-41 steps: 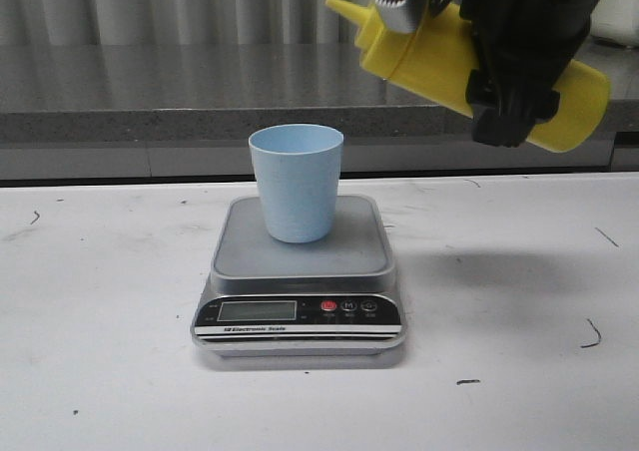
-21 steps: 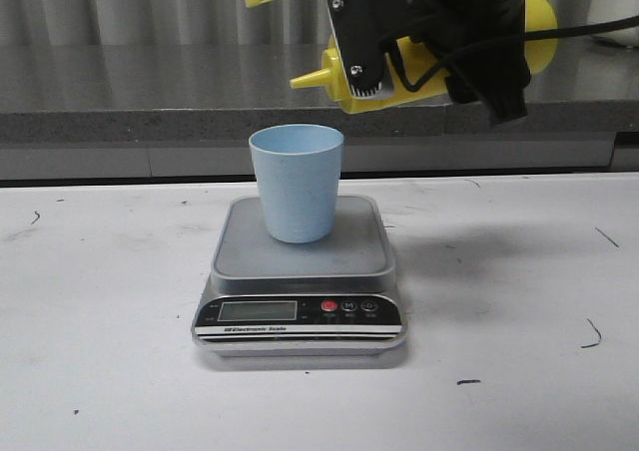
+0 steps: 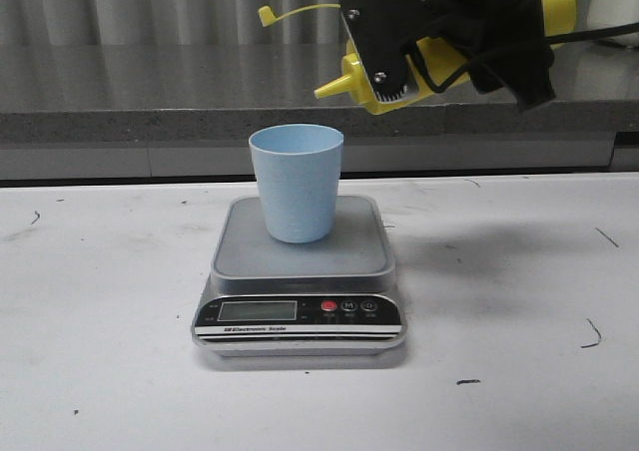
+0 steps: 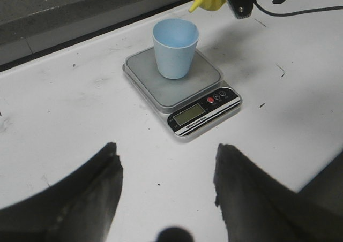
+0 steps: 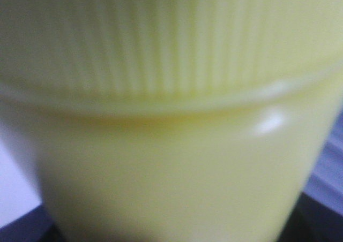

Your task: Pour seasoning into cup on scale with both arms

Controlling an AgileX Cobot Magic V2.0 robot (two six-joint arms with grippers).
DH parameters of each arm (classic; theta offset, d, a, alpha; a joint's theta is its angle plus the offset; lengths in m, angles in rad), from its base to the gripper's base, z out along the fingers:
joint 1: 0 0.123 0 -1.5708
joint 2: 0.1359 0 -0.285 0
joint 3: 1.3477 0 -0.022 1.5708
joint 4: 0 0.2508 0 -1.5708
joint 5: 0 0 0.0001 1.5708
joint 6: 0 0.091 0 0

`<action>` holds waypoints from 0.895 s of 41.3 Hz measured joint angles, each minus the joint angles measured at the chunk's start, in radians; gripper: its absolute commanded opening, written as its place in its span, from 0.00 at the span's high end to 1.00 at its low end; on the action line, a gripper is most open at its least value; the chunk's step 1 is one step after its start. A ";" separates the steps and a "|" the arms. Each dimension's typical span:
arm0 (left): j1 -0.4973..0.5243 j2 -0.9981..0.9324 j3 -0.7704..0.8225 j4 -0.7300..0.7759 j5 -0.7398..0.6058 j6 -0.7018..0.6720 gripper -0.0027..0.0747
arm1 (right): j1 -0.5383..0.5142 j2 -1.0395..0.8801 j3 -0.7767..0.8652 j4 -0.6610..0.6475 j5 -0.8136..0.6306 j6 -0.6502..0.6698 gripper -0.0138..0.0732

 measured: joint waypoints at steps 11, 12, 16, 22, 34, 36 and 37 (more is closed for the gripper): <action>0.000 0.000 0.000 0.000 0.000 0.000 0.48 | 0.000 0.000 0.000 0.000 0.006 0.032 0.47; 0.000 0.000 0.000 0.000 0.000 0.000 0.48 | 0.000 0.000 0.000 0.000 0.006 0.055 0.47; 0.000 0.000 0.000 0.000 0.000 0.000 0.48 | 0.000 0.000 0.000 0.013 0.006 0.165 0.47; 0.000 0.000 0.000 0.000 0.000 0.000 0.48 | -0.009 0.000 0.000 0.069 -0.014 0.332 0.47; 0.000 0.000 0.000 0.000 0.000 0.000 0.48 | -0.115 -0.056 0.000 0.378 -0.203 0.452 0.47; 0.000 0.000 0.000 0.000 0.000 0.000 0.48 | -0.151 -0.078 0.000 0.443 -0.230 0.458 0.47; 0.000 0.000 0.000 0.000 0.000 0.000 0.48 | -0.168 -0.091 0.000 0.470 -0.240 0.460 0.47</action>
